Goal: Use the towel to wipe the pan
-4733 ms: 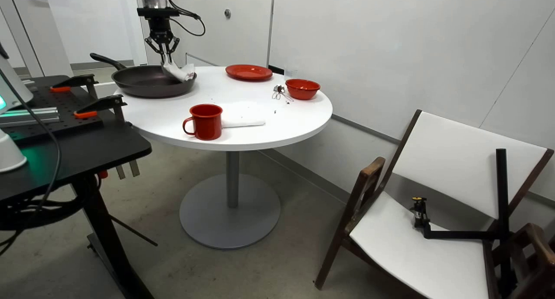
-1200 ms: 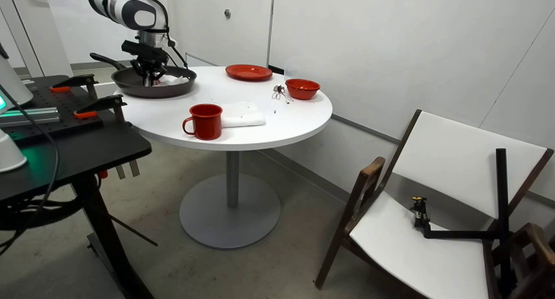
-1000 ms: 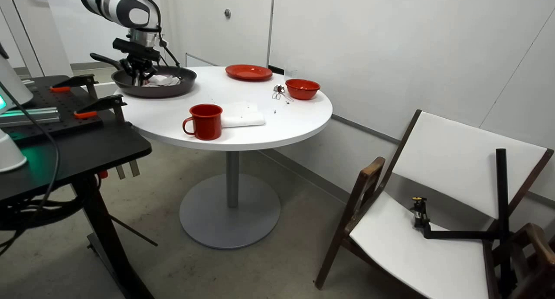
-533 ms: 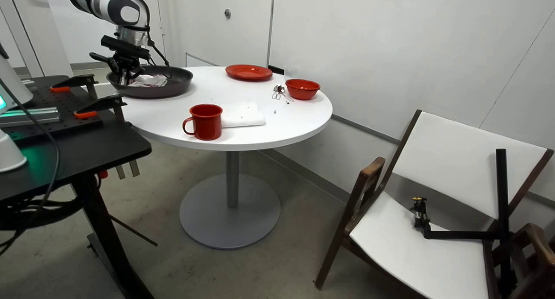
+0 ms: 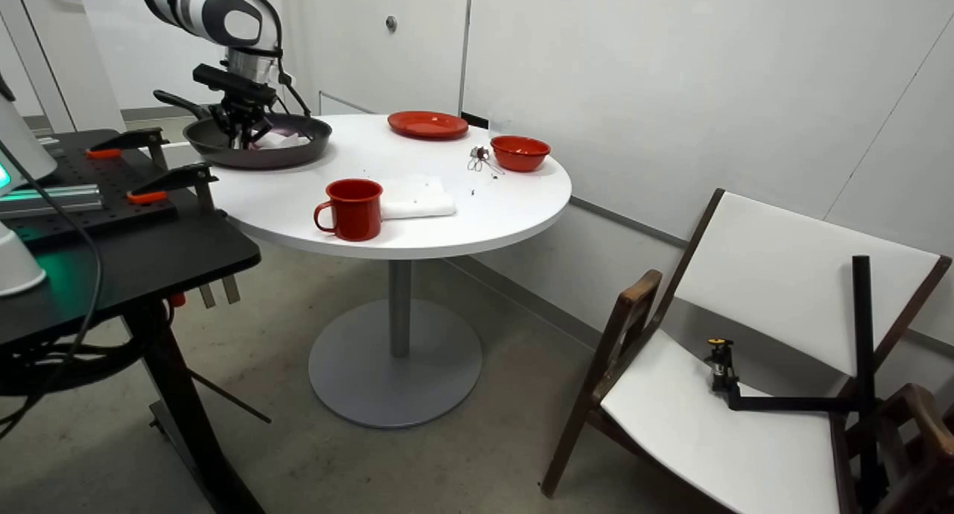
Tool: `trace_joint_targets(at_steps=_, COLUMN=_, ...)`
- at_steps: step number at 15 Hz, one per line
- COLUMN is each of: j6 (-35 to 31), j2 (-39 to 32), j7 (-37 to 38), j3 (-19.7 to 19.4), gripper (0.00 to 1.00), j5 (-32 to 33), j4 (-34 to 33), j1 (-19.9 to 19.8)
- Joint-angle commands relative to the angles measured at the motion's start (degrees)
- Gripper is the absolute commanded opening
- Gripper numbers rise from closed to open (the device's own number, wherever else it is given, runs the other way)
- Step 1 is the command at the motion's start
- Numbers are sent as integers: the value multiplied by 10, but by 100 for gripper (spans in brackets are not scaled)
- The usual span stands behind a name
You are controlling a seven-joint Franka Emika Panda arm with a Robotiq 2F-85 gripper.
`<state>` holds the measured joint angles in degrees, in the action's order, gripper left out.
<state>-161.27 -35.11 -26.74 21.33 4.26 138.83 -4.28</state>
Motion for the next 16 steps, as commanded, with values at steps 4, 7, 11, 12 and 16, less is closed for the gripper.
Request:
trace_joint_targets(at_steps=4, j6=-8, j2=20, j7=12, j3=-15, gripper=4, j5=-8, j4=26, j1=-31)
trace_joint_targets(at_steps=7, j6=-11, j2=30, j7=23, j3=-27, gripper=4, j5=-1, j4=21, j1=-16)
trace_joint_targets(at_steps=11, j6=-11, j2=46, j7=49, j3=-68, gripper=4, j5=20, j4=3, j1=25)
trace_joint_targets(at_steps=12, j6=-11, j2=47, j7=52, j3=-74, gripper=4, j5=25, j4=-2, j1=33)
trace_joint_targets(at_steps=16, j6=-7, j2=48, j7=70, j3=-104, gripper=4, j5=51, j4=-25, j1=76)
